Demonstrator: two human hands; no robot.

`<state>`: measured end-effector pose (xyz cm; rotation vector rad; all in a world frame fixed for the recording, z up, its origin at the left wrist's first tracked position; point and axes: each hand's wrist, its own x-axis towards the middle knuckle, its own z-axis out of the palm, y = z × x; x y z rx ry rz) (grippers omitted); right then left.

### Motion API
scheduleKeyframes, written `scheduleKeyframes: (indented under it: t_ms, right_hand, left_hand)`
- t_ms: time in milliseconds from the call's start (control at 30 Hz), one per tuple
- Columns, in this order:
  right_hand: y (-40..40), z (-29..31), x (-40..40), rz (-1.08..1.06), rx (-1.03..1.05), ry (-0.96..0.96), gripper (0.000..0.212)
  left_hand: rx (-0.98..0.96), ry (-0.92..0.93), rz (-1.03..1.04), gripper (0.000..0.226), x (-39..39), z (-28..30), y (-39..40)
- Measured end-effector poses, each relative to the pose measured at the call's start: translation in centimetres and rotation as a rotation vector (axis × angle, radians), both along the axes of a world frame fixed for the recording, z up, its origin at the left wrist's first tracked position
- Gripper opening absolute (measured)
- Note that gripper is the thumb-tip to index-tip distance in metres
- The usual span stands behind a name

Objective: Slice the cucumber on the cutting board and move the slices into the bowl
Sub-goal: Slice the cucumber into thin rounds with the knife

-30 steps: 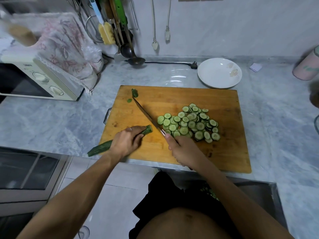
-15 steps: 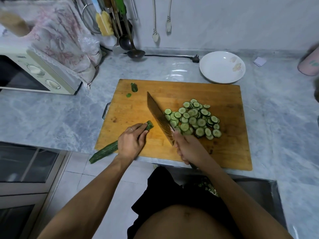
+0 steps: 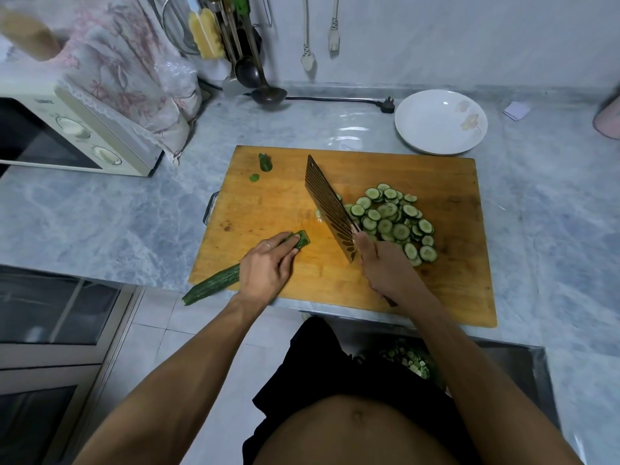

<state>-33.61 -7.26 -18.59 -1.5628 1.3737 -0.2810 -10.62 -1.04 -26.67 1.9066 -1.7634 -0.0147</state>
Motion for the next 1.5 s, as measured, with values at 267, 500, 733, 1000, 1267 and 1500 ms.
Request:
scheduleKeyframes:
  t_ms: [267,500,733,1000,1267,1500]
  right_hand:
    - [2.5,2.1,0.9,0.125,-0.046,-0.044,0.052]
    - [4.6,2.8,1.6,0.215,-0.094,0.019,0.058]
    - [5.4,2.5,1.4,0.24,-0.13,0.082,0.055]
    - [5.5,2.9,1.3,0.272,-0.13,0.092,0.057]
    - [4.5,2.5,2.1,0.299,-0.051,0.064,0.057]
    - [4.0,1.2,3.6,0.248,-0.045,0.064,0.056]
  left_hand:
    - [-0.016,-0.052,0.013,0.024,0.1,0.0,-0.2]
    - [0.028,-0.111,0.008,0.025,0.1,-0.5,-0.2]
    - [0.049,-0.137,0.034,0.028,-0.2,0.0,-0.1]
    - [0.045,-0.091,0.061,0.029,-0.5,-0.3,0.0]
    - [0.004,-0.114,0.084,0.035,-0.7,-0.5,-0.2]
    - [-0.019,-0.142,0.088,0.032,-0.8,-0.7,-0.2]
